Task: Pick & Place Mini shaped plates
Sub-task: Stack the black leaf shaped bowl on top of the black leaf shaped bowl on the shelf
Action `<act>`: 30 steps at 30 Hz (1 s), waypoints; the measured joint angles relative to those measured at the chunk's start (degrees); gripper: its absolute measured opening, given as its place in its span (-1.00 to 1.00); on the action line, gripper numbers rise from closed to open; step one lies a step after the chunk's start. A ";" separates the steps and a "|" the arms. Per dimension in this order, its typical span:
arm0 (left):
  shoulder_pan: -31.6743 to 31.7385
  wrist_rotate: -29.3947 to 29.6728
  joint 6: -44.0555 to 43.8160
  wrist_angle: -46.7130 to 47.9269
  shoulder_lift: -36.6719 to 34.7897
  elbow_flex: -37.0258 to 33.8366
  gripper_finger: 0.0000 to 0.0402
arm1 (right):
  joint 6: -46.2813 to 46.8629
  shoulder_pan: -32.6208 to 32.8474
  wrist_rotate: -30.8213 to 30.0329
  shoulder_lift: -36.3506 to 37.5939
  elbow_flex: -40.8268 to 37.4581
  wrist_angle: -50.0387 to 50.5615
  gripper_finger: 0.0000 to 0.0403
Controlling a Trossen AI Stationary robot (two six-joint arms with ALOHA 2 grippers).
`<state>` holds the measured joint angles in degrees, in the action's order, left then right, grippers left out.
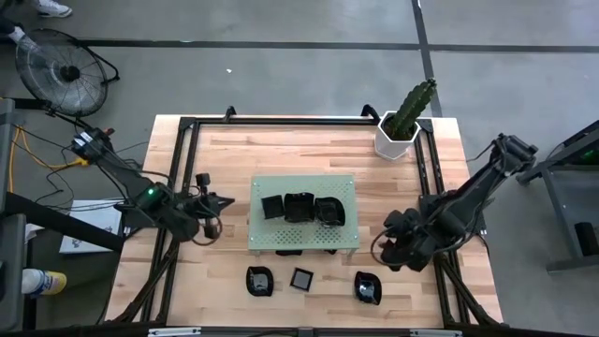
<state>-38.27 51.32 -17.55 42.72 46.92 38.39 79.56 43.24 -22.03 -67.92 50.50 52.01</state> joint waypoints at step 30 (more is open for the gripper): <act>-0.01 -17.43 30.65 -36.66 -43.34 -33.95 -1.00 | 5.79 1.91 16.57 -17.92 0.02 -12.89 -0.08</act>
<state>-38.28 33.89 13.10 6.06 3.58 4.43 85.35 45.15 -5.46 -85.84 50.52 39.11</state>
